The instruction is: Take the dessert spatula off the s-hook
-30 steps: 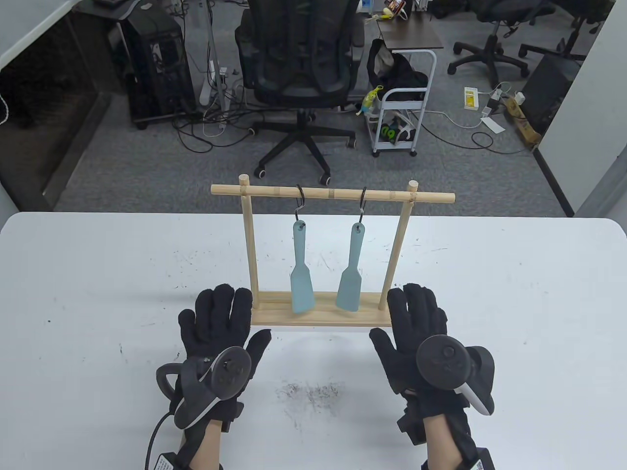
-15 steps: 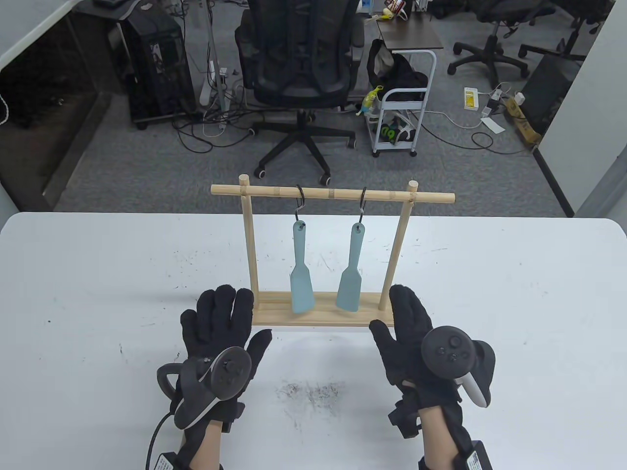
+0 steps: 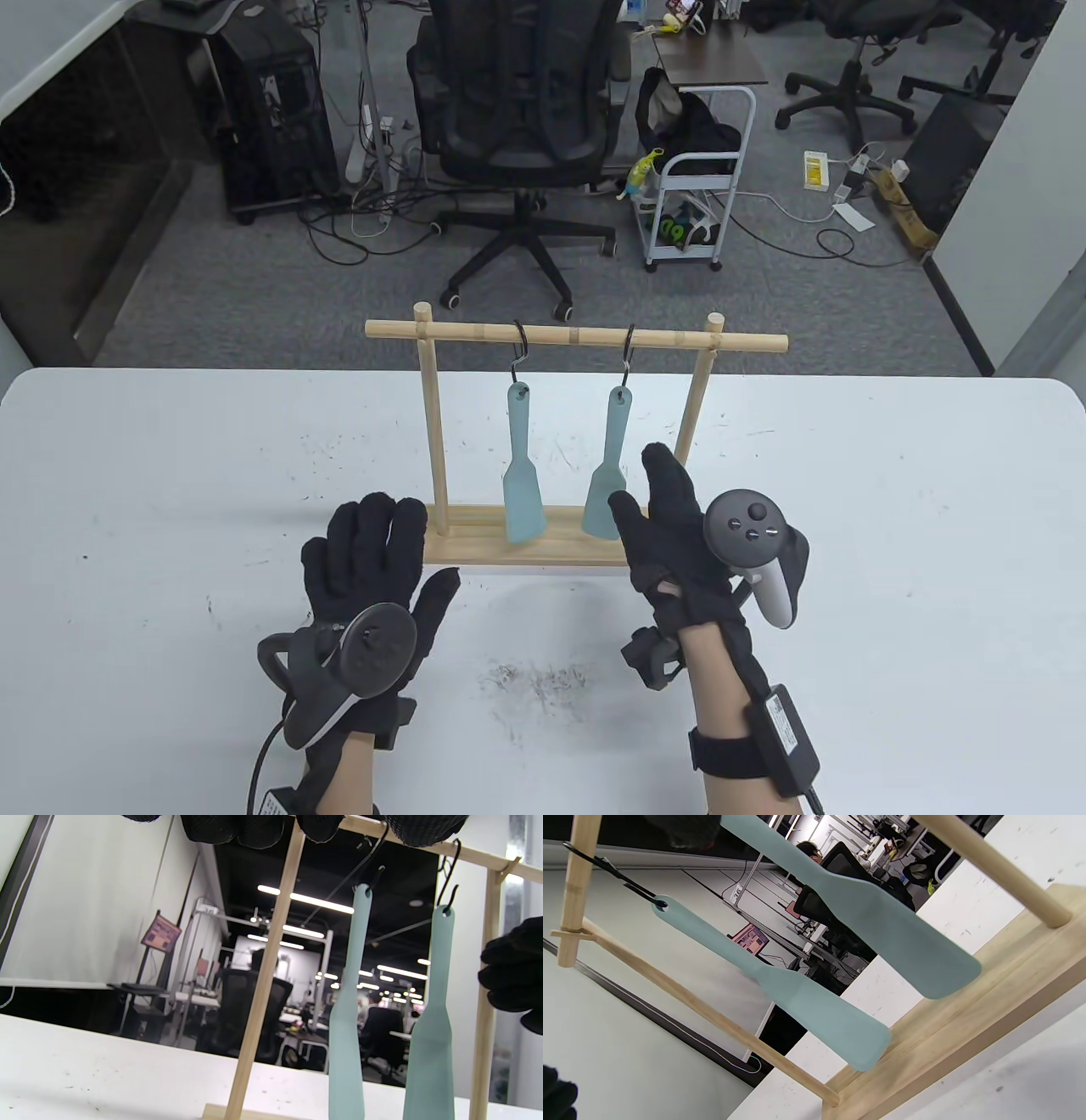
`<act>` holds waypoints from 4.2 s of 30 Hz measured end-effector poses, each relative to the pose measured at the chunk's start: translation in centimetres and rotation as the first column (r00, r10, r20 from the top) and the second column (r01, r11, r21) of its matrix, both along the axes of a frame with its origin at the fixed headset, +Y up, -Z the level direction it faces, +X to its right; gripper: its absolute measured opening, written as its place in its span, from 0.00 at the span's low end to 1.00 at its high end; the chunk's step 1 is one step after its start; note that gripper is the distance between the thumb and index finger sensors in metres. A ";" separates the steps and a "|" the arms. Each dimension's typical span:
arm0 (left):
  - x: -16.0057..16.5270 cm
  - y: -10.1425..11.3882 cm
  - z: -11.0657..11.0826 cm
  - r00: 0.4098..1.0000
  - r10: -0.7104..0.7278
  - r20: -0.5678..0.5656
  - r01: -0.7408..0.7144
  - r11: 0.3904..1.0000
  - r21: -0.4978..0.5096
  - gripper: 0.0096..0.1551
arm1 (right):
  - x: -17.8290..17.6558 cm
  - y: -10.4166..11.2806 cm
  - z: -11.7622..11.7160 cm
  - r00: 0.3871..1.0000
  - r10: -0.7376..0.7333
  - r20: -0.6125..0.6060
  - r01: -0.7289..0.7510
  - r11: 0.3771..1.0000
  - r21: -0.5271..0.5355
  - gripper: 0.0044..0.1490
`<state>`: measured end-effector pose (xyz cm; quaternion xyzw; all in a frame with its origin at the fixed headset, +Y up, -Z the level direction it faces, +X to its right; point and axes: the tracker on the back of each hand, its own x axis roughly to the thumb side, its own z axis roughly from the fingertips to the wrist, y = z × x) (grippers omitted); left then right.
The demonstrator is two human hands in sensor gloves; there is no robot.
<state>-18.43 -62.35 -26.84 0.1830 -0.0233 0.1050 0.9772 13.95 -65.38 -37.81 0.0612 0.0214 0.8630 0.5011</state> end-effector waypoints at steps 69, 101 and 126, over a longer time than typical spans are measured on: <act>0.1 0.0 -0.1 1.000 0.004 0.007 -0.004 1.000 -0.025 0.46 | 0.0 -1.8 -1.9 0.952 -0.270 -0.146 0.234 0.946 -0.226 0.34; -0.2 -0.2 -0.1 1.000 0.026 0.016 -0.025 0.999 -0.037 0.46 | -0.5 0.2 -0.7 0.942 -0.273 -0.197 0.229 0.948 -0.222 0.35; -0.1 -0.3 -0.2 0.999 0.029 0.026 -0.027 0.998 -0.059 0.46 | 0.4 3.1 1.4 0.945 -0.237 -0.224 0.207 0.967 -0.149 0.35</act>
